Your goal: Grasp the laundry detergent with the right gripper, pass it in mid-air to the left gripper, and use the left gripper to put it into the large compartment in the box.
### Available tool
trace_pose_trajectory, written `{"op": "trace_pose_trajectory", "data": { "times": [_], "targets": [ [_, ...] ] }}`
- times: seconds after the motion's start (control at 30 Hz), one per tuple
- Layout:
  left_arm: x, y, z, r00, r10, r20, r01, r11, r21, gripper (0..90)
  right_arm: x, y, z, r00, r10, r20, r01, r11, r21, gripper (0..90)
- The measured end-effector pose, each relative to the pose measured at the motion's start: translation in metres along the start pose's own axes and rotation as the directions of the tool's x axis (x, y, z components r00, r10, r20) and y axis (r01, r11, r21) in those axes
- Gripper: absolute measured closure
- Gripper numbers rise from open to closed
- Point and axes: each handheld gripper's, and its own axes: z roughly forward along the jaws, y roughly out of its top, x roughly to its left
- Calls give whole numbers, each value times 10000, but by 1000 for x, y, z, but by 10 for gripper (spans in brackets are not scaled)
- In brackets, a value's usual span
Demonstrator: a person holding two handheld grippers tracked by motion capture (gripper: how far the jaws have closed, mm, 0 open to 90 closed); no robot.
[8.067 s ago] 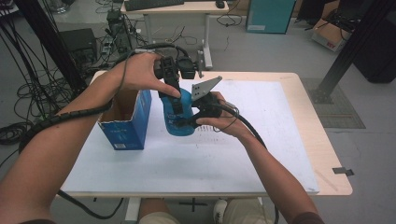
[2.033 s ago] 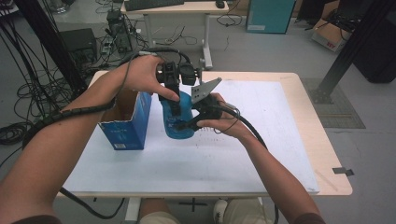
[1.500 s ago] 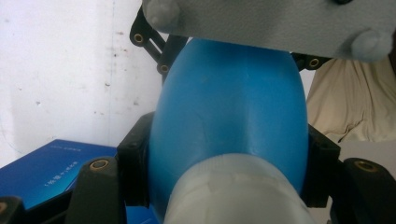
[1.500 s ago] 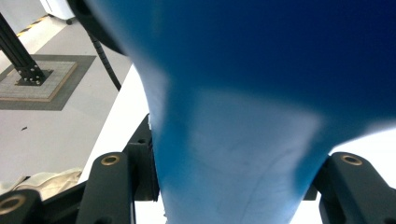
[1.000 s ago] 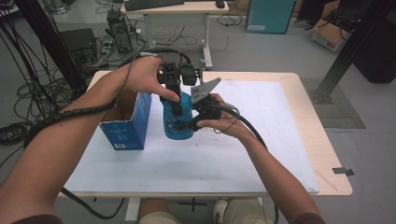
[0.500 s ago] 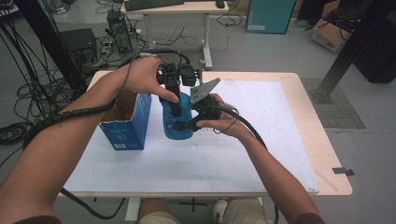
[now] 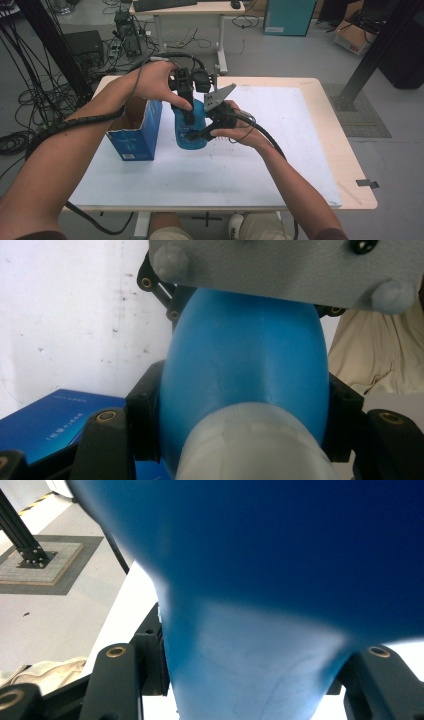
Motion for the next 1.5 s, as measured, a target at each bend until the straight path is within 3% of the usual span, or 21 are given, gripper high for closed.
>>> {"op": "trace_pose_trajectory", "data": {
  "times": [1.0,1.07,1.13,1.17,1.2,1.3,1.37,1.4,1.5],
  "targets": [
    [1,2,-1,9999,44,-130,-45,10000,-23,369,-3,-2,-3,10000,-53,30,53,9999,-91,407],
    [2,3,-1,10000,98,15,-99,9999,38,369,-4,-2,-3,10000,-82,21,82,9999,-94,401],
    [3,2,-1,10000,-8,-58,7,10000,-18,369,-4,-2,-3,9999,-60,116,61,10000,-65,353],
    [3,2,-1,10000,-8,-58,7,10000,-18,369,-6,-3,1,9997,-253,-32,251,9986,-474,325],
    [4,3,-1,10000,32,-67,-34,9998,-175,369,-8,-4,0,9998,-184,-92,179,9985,-508,296],
    [6,3,-1,9998,118,-141,-120,9998,-182,369,-10,-7,-6,9998,-46,182,54,9990,-441,230],
    [7,2,-4,9996,-185,-192,186,9998,9,368,-9,-9,-11,9996,100,257,-87,9987,-504,214],
    [7,1,-5,9991,-391,-154,392,9992,27,368,-13,-11,-14,9981,-409,465,424,9986,-311,213],
    [13,-1,-8,9983,-539,-200,539,9985,4,368,-12,-16,-21,9971,-355,674,353,9994,46,192]
  ]
}}
